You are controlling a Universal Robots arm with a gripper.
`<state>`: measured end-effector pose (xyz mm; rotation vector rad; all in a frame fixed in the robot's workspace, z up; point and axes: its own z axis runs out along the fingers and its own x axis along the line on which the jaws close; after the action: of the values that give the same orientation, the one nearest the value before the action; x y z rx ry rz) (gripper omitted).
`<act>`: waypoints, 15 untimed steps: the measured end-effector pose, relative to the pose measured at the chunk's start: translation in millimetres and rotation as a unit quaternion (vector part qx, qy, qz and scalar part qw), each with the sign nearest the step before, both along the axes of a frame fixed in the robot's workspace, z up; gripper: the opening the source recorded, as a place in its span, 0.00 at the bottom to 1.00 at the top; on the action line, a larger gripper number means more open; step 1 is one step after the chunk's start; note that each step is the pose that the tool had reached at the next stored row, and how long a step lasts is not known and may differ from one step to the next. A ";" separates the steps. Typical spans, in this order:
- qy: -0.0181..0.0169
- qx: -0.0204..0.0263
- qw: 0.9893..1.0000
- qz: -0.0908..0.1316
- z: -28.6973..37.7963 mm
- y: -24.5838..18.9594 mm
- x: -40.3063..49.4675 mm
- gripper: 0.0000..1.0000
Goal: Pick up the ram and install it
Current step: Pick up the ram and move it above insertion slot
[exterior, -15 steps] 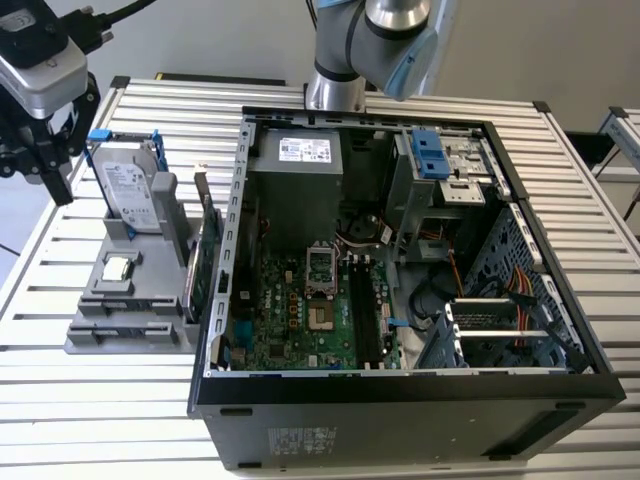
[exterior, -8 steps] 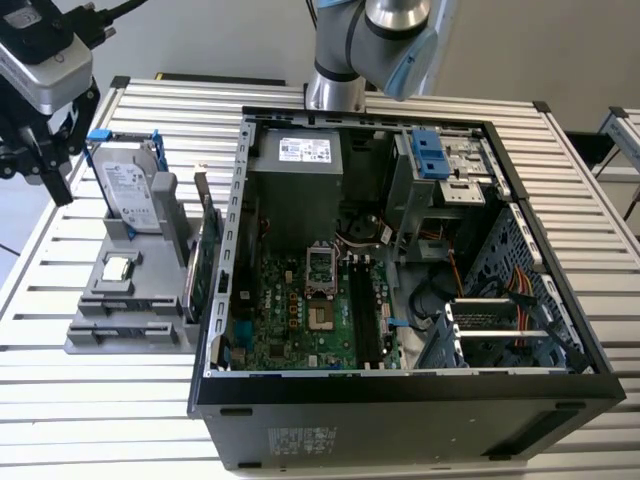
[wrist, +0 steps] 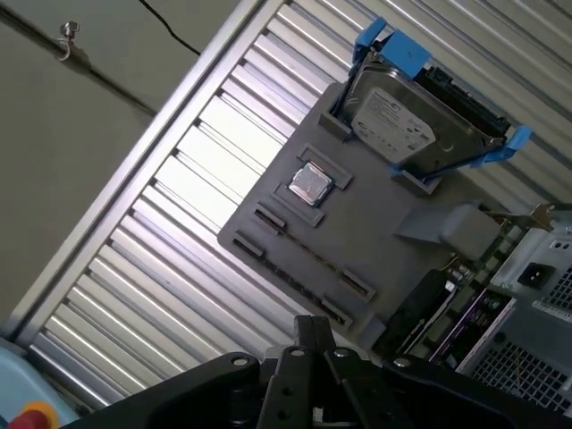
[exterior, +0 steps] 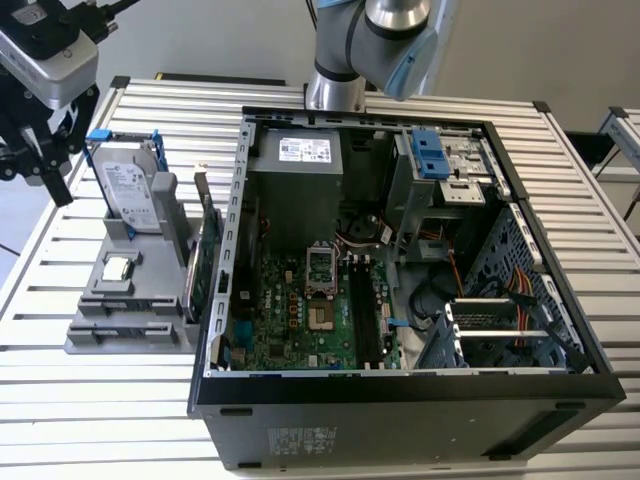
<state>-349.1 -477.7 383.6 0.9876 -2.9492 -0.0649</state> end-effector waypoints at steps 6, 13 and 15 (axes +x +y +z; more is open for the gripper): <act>-0.001 0.000 1.000 0.025 0.0 0.0 0.0 0.00; -0.002 0.000 0.998 0.055 0.0 0.0 0.0 0.00; -0.003 0.000 0.998 0.063 0.0 0.0 0.0 0.00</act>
<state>-349.1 -477.7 383.6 1.1725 -2.8835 -0.0592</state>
